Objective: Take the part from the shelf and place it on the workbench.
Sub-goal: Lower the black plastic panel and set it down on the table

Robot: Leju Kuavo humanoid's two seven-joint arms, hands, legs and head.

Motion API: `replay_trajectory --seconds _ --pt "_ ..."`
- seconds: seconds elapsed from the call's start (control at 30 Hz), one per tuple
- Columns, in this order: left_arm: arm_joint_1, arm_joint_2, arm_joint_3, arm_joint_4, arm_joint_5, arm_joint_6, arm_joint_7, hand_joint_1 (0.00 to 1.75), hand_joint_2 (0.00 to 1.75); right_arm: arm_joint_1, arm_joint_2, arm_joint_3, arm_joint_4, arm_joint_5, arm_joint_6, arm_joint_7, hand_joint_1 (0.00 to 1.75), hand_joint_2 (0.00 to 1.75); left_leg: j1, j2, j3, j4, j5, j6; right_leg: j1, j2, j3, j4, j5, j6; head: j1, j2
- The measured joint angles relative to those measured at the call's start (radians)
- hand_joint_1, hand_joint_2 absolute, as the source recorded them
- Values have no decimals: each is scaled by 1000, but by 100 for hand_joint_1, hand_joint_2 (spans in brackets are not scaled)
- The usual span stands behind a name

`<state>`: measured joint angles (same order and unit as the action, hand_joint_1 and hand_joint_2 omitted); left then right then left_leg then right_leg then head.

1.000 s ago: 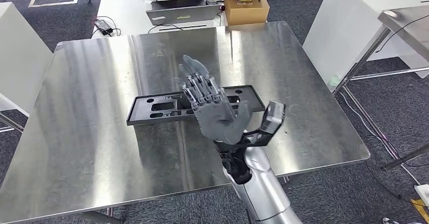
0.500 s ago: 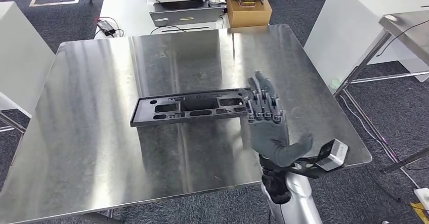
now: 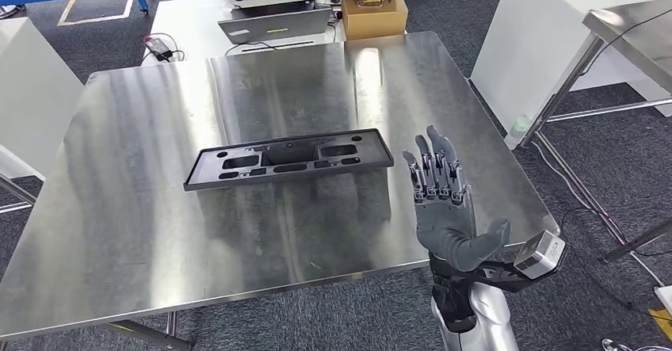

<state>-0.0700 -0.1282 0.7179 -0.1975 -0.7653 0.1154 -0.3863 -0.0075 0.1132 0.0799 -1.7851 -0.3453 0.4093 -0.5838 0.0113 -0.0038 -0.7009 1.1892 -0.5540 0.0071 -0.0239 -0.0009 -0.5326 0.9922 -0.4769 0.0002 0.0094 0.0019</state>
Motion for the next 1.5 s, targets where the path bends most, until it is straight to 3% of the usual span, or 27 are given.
replay_trajectory --seconds 0.03,0.07,0.1,0.2,0.27,0.33,0.4,0.47,0.53,0.57,0.6,0.67,0.73,0.8,0.87,0.9,0.97,1.03,1.07,1.1,1.13,1.2,1.27,1.33,1.4,1.43,1.5 --pt "0 0 0 0 0 -1 0 0 0 3 0 -1 0 0 0 0 0 0 0 0 -12 55 -30 -2 3 -1 -8 1 6 -2 0 0" --pt "0 0 0 0 0 -1 0 0 0 6 0 -2 0 0 0 0 0 0 1 0 -10 84 -40 -2 5 -2 -16 1 11 -2 0 0" --pt "0 0 0 0 0 -2 0 0 0 8 0 -3 0 0 0 0 0 0 1 0 12 76 -31 0 8 -2 -22 2 16 -1 0 0" --pt "-1 2 0 -1 -1 -2 0 0 0 10 1 -5 0 -1 0 0 0 0 -4 0 150 -105 28 23 15 -1 -33 2 27 5 0 0" --pt "-3 4 0 -2 -4 -3 0 0 0 11 1 -7 -1 -1 -1 2 0 0 -12 0 201 -185 40 36 16 -3 -36 2 34 15 1 0" --pt "-3 5 0 -2 -8 -3 0 0 0 16 3 -11 -2 -1 -2 5 0 0 -18 1 200 -198 48 43 14 -4 -39 0 43 30 1 0" --pt "-4 5 0 -2 -11 -4 1 0 0 23 4 -17 -4 0 -4 7 0 0 -16 4 195 -211 66 52 15 -4 -50 14 31 38 1 0" --pt "-6 5 0 -2 -14 -6 1 0 0 30 4 -25 -6 1 -8 7 0 0 -12 8 181 -220 84 59 14 -2 -86 97 -30 31 2 0" --pt "-7 5 0 -3 -17 -6 1 0 0 39 4 -31 -6 1 -13 7 0 0 -12 9 160 -219 99 62 11 -1 -130 227 -99 28 3 0" --pt "-7 5 0 -3 -18 -6 1 0 0 42 4 -34 -6 1 -15 7 0 0 -12 10 149 -218 106 62 10 -1 -137 269 -113 33 4 0" --pt "-6 4 0 -3 -19 -6 1 0 0 45 4 -38 -6 1 -17 8 0 0 -12 11 138 -216 113 60 8 -1 -127 277 -110 43 4 0" --pt "-6 4 0 -3 -20 -7 2 0 0 45 5 -46 -6 1 -21 10 0 0 -10 11 118 -209 123 53 4 -2 -51 180 -72 65 4 0" --pt "-7 4 0 -4 -21 -7 2 0 0 45 6 -52 -6 3 -24 15 0 0 -12 11 101 -197 131 44 4 0 41 41 -51 71 3 0" --pt "-7 4 0 -5 -22 -7 2 0 0 46 8 -56 -6 12 -32 19 0 0 -15 11 90 -189 140 33 9 3 67 -15 -52 63 2 0" --pt "-7 4 1 -5 -22 -6 2 0 0 48 9 -59 -4 29 -45 22 0 0 -13 9 84 -185 146 23 5 3 52 -14 -43 49 2 0" --pt "-6 5 2 -5 -22 -6 2 0 0 49 11 -61 -3 38 -51 25 0 0 -10 8 78 -175 134 18 1 2 49 -14 -37 39 1 0" --pt "-6 7 5 -5 -22 -5 2 0 0 50 15 -62 0 48 -59 27 0 0 -4 4 54 -106 62 7 -6 -2 39 -16 -22 16 0 0" --pt "-6 7 7 -5 -24 -5 3 0 0 52 17 -63 5 52 -63 29 0 0 0 3 19 17 -24 -4 -2 -4 21 -13 -8 5 -2 0" --pt "-5 8 8 -5 -25 -5 3 0 0 53 18 -64 8 52 -63 29 0 0 3 3 11 65 -42 -8 -1 -5 11 -11 -2 6 -2 0" --pt "-5 8 9 -5 -26 -5 3 0 0 54 18 -65 10 52 -63 29 0 0 6 3 16 83 -40 -11 -1 -5 2 -9 4 8 -2 0" --pt "-5 8 10 -5 -27 -5 3 0 0 55 18 -66 12 52 -63 29 0 0 9 3 42 60 -20 -12 -1 -5 -8 -6 9 10 -2 0" --pt "-6 9 12 -5 -28 -5 3 0 0 56 19 -68 14 52 -63 29 0 0 13 2 132 -67 26 -13 -3 -5 -22 2 16 17 -2 0" --pt "-7 9 14 -5 -29 -5 3 0 0 56 21 -70 14 52 -63 29 0 0 10 -3 192 -168 40 -9 -1 -5 -33 8 24 29 -2 0" --pt "-7 9 14 -5 -29 -5 3 0 0 55 23 -71 14 53 -63 29 0 0 2 -6 194 -186 41 1 0 -5 -39 7 35 45 -1 0" --pt "-7 9 15 -5 -30 -5 3 0 0 56 24 -72 14 53 -64 29 0 0 0 -4 185 -190 55 19 -1 -4 -47 9 36 59 -1 0" --pt "-7 8 15 -5 -30 -5 3 0 0 56 24 -73 14 53 -64 29 0 0 0 -2 180 -193 63 29 0 -3 -56 19 24 61 0 0" --pt "-9 9 15 -6 -30 -5 3 0 0 56 24 -74 15 53 -65 30 0 0 0 3 163 -198 80 48 1 -2 -90 99 -40 47 1 0"
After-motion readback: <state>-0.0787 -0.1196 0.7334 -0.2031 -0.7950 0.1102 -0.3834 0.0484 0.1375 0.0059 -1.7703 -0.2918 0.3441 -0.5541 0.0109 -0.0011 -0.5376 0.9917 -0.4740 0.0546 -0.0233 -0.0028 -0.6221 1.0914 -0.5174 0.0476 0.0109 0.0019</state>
